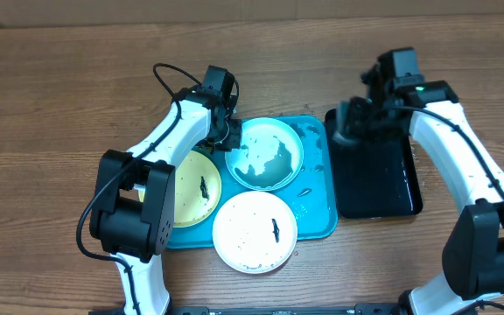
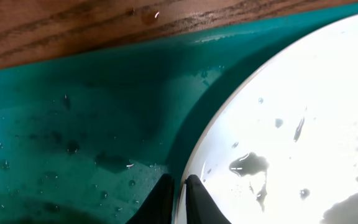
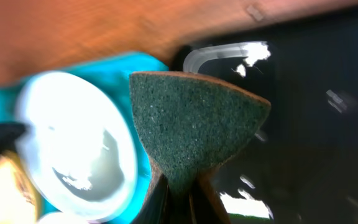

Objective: Clean dirty plates on tray and stack at the side
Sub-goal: 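Return the sponge to the black tray and move the right arm aside, then lift the light blue plate with the left gripper and place it left of the tray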

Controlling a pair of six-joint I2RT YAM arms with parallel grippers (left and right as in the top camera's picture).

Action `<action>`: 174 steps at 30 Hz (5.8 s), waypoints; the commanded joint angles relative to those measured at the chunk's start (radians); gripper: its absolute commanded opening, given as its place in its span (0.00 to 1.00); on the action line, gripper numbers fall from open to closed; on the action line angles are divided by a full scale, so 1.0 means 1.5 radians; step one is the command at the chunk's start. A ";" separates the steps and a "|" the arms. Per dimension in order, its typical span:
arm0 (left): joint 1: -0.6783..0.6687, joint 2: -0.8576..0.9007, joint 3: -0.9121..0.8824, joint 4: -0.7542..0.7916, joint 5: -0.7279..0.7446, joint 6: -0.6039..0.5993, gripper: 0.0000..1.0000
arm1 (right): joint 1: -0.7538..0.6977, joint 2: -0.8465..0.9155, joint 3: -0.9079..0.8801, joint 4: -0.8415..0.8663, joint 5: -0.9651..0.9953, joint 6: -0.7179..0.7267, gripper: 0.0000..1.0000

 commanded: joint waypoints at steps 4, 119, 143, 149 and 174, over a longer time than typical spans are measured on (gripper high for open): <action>-0.003 0.007 -0.001 0.003 0.001 -0.010 0.11 | -0.007 0.013 -0.069 -0.021 0.152 -0.057 0.04; -0.490 -0.029 0.245 0.510 -0.908 0.338 0.04 | -0.255 0.013 0.017 -0.059 0.159 0.022 1.00; -0.492 -0.029 0.245 0.520 -0.912 0.355 0.04 | -0.255 0.013 0.017 -0.059 0.159 0.022 1.00; -0.488 -0.028 0.245 0.201 -0.810 0.028 0.04 | -0.255 0.013 0.017 -0.059 0.159 0.022 1.00; 0.108 -0.017 0.245 -0.138 0.192 -0.263 0.04 | -0.255 0.013 0.017 -0.059 0.159 0.022 1.00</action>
